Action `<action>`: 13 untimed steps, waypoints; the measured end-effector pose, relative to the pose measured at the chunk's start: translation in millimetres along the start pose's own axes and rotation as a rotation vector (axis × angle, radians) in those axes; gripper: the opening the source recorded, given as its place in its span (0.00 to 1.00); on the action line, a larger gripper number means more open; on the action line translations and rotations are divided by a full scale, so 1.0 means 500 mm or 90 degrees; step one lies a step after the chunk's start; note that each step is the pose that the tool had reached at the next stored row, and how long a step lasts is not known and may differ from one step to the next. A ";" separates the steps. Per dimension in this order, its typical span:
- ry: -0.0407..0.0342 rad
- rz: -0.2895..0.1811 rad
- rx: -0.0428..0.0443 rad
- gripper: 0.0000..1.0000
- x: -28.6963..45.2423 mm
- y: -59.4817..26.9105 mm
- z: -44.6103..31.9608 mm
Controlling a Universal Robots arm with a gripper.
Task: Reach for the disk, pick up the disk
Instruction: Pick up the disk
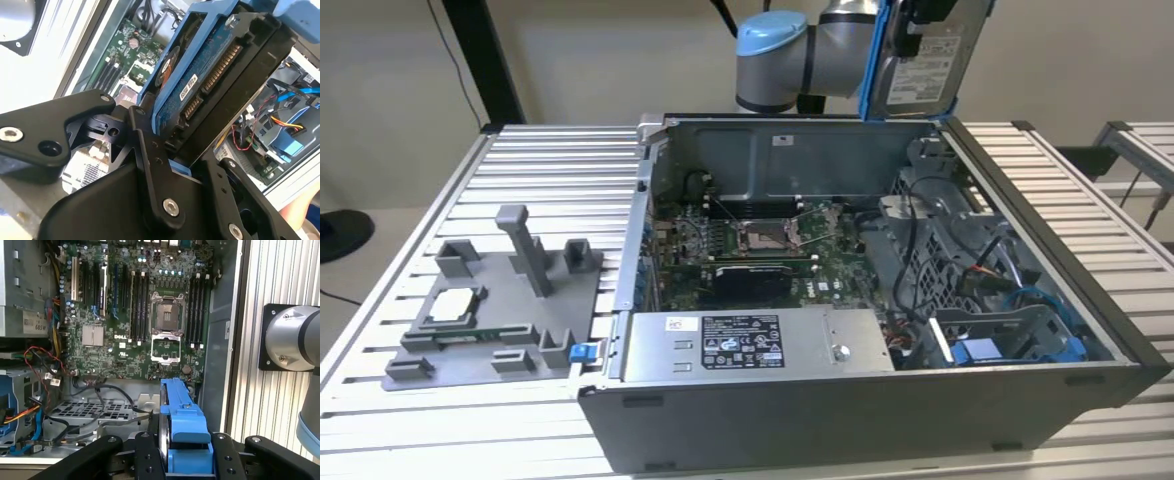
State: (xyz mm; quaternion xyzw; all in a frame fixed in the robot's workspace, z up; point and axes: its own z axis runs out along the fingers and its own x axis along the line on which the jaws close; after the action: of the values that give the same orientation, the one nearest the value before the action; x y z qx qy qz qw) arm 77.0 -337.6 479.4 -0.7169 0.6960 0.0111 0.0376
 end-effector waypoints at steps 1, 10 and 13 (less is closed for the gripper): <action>0.0000 0.000 0.0000 0.00 0.000 0.000 0.000; -0.0003 0.000 -0.0004 0.00 0.022 -0.004 -0.001; -0.0005 0.000 -0.0010 0.00 0.034 -0.005 -0.002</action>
State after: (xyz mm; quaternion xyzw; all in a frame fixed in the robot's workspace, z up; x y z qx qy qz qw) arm 80.2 -354.5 479.4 -0.7169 0.6961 0.0119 0.0374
